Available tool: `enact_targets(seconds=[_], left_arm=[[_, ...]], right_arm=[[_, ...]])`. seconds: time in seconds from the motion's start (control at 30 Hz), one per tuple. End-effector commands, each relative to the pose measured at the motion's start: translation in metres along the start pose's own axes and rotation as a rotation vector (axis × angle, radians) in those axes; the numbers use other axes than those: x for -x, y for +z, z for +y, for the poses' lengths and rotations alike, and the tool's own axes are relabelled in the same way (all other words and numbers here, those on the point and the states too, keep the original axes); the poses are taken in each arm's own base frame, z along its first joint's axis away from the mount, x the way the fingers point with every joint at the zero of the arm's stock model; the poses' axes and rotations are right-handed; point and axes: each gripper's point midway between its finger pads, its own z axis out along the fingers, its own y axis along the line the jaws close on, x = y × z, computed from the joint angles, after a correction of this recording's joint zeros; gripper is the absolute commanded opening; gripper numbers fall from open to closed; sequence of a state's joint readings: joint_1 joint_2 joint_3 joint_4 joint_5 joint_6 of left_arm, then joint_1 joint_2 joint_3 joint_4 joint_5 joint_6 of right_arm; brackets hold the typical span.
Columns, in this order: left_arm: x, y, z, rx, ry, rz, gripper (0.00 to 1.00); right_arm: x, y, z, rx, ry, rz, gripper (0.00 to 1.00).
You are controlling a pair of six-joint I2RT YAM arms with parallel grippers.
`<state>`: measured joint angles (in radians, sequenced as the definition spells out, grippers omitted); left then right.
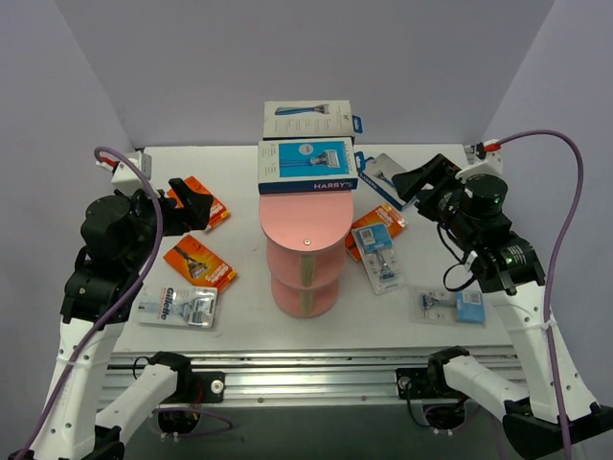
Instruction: Place and organize the shaving razors onto the shelf
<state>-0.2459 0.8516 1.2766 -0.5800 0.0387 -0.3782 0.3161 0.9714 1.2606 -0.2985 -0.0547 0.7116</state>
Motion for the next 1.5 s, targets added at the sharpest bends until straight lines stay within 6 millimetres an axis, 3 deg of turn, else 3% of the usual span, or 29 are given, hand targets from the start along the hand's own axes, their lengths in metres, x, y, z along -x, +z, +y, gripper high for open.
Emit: enact_targets(seconds=[0.0, 0.17, 0.33, 0.4, 0.6, 0.7, 0.73, 0.77, 0.8, 0.83, 0.87, 0.9, 0.93, 0.97, 1.0, 1.07, 1.1, 1.13, 1.17, 1.2, 1.23, 1.3, 1.33, 1.47], left_arm=[[-0.004, -0.002, 0.032, 0.144, 0.048, -0.027, 0.94], [-0.022, -0.001, 0.052, 0.212, 0.057, -0.043, 0.94], [-0.04, 0.008, 0.066, 0.251, 0.067, -0.03, 0.94], [-0.053, 0.013, 0.07, 0.254, 0.07, -0.007, 0.94], [-0.078, 0.021, 0.087, 0.308, 0.122, 0.035, 0.94], [-0.084, 0.023, 0.081, 0.286, 0.151, 0.06, 0.94], [-0.085, 0.023, 0.083, 0.295, 0.153, 0.063, 0.94], [-0.085, 0.024, 0.081, 0.293, 0.157, 0.065, 0.94], [-0.086, 0.024, 0.081, 0.292, 0.16, 0.069, 0.94], [-0.089, 0.024, 0.079, 0.283, 0.17, 0.077, 0.94], [-0.09, 0.025, 0.078, 0.28, 0.174, 0.082, 0.94], [-0.092, 0.025, 0.077, 0.275, 0.18, 0.087, 0.94], [-0.092, 0.025, 0.074, 0.267, 0.186, 0.09, 0.94], [-0.093, 0.025, 0.074, 0.272, 0.194, 0.093, 0.94], [-0.093, 0.025, 0.074, 0.274, 0.203, 0.096, 0.94], [-0.094, 0.024, 0.074, 0.28, 0.212, 0.099, 0.94], [-0.093, 0.024, 0.074, 0.283, 0.214, 0.098, 0.94], [-0.094, 0.024, 0.073, 0.28, 0.215, 0.1, 0.94], [-0.095, 0.025, 0.072, 0.276, 0.217, 0.104, 0.94], [-0.096, 0.025, 0.071, 0.273, 0.218, 0.106, 0.94], [-0.096, 0.026, 0.07, 0.271, 0.221, 0.109, 0.94], [-0.097, 0.026, 0.068, 0.262, 0.226, 0.113, 0.94], [-0.097, 0.026, 0.067, 0.262, 0.228, 0.113, 0.94], [-0.099, 0.026, 0.065, 0.255, 0.233, 0.12, 0.94]], right_arm=[[0.015, 0.0, -0.032, -0.097, 0.016, -0.078, 0.69], [0.009, 0.016, -0.072, -0.152, 0.075, -0.073, 0.69], [-0.01, 0.053, -0.109, -0.149, 0.11, 0.019, 0.67], [-0.008, 0.065, -0.12, -0.175, 0.089, 0.021, 0.67], [0.008, 0.123, -0.161, -0.282, 0.005, 0.061, 0.73], [0.019, 0.157, -0.181, -0.331, -0.037, 0.067, 0.73], [0.014, 0.171, -0.196, -0.364, -0.046, 0.086, 0.74], [0.027, 0.181, -0.195, -0.363, -0.059, 0.054, 0.74], [0.029, 0.189, -0.199, -0.372, -0.08, 0.063, 0.75], [0.016, 0.206, -0.216, -0.399, -0.086, 0.113, 0.76], [0.029, 0.217, -0.206, -0.373, -0.105, 0.11, 0.76], [0.013, 0.234, -0.223, -0.393, -0.124, 0.165, 0.77], [0.011, 0.244, -0.226, -0.397, -0.136, 0.178, 0.77], [0.023, 0.252, -0.222, -0.403, -0.157, 0.155, 0.77], [0.01, 0.265, -0.236, -0.425, -0.166, 0.185, 0.78], [0.004, 0.285, -0.246, -0.454, -0.21, 0.2, 0.79], [0.013, 0.285, -0.241, -0.456, -0.227, 0.182, 0.79], [0.003, 0.293, -0.257, -0.485, -0.252, 0.211, 0.79], [-0.007, 0.3, -0.252, -0.485, -0.277, 0.232, 0.79], [0.0, 0.305, -0.251, -0.502, -0.302, 0.21, 0.79], [-0.008, 0.31, -0.263, -0.536, -0.318, 0.22, 0.79], [-0.016, 0.319, -0.267, -0.551, -0.374, 0.226, 0.79], [-0.008, 0.322, -0.268, -0.584, -0.403, 0.199, 0.79], [-0.017, 0.334, -0.275, -0.605, -0.471, 0.228, 0.81]])
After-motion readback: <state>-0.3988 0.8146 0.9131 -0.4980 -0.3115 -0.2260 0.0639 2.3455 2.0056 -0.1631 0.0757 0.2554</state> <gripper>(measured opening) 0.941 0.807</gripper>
